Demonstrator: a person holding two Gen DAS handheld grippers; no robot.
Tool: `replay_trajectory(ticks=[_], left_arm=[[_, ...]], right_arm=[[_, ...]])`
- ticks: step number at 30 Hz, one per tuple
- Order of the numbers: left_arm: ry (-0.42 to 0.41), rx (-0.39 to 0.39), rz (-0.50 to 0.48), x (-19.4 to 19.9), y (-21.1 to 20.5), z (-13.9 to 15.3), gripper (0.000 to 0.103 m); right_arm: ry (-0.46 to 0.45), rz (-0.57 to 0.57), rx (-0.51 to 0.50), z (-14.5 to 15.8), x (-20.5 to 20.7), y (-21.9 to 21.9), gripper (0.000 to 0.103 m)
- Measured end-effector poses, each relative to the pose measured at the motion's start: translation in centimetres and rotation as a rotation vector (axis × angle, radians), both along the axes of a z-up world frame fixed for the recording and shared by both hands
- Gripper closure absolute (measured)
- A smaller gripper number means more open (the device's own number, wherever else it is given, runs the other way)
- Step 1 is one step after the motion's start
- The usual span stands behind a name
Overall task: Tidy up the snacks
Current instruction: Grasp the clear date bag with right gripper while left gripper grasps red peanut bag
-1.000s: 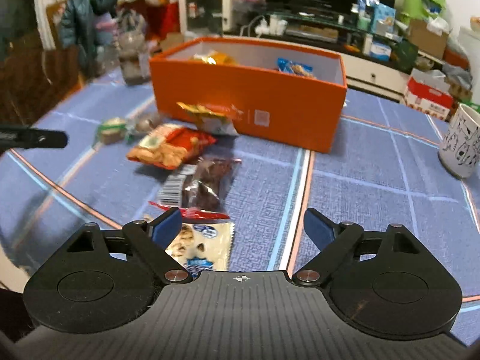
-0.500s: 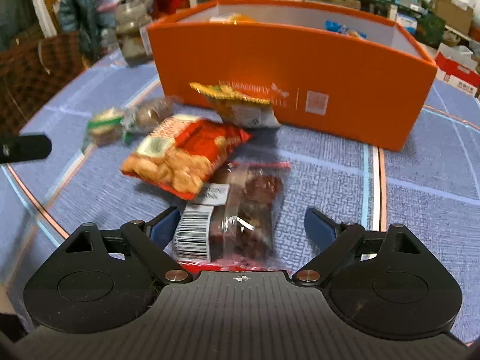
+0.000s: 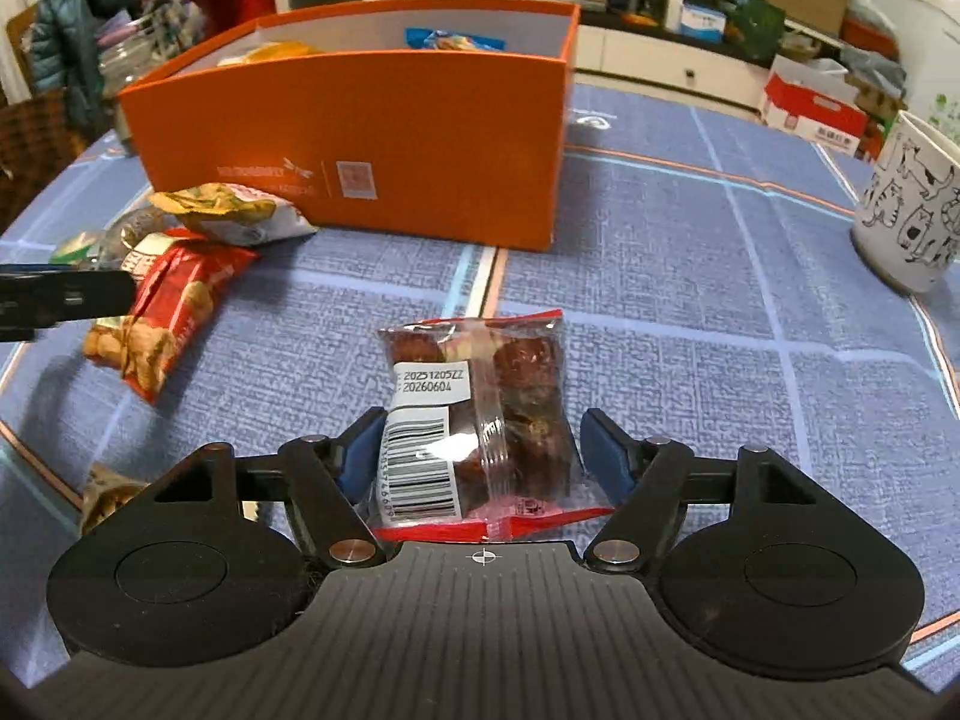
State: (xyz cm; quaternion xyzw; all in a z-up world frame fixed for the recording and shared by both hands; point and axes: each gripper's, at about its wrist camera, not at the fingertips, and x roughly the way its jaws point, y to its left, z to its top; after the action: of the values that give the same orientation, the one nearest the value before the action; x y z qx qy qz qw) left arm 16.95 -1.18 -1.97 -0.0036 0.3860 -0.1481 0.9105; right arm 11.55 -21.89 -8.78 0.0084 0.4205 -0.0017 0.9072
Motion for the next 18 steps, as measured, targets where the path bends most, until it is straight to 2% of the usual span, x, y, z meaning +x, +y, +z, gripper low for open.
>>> replay_trajectory(ticks=[6,8,12,16,18], left_arm=[[0.026,0.013,0.016,1.4,-1.6,-1.8,0.022],[0.037,0.039,0.028,1.8,-2.0,-2.3,0.023],[0.009,0.115,0.025,1.8,-2.9,-2.7,0.023],[0.008,0.133,0.019,1.5,-3.0,-2.7,0.034],[0.015,0.131,0.015,1.4,-2.9,-2.5,0.042]], right_arm=[[-0.014,0.028,0.001,-0.2,-0.5,0.0,0.039],[-0.017,0.038,0.001,-0.3,-0.5,-0.2,0.039],[-0.020,0.047,0.001,-0.3,-0.5,-0.2,0.039],[-0.013,0.039,-0.001,-0.2,-0.5,-0.2,0.039],[-0.010,0.032,-0.001,-0.1,-0.4,-0.1,0.045]])
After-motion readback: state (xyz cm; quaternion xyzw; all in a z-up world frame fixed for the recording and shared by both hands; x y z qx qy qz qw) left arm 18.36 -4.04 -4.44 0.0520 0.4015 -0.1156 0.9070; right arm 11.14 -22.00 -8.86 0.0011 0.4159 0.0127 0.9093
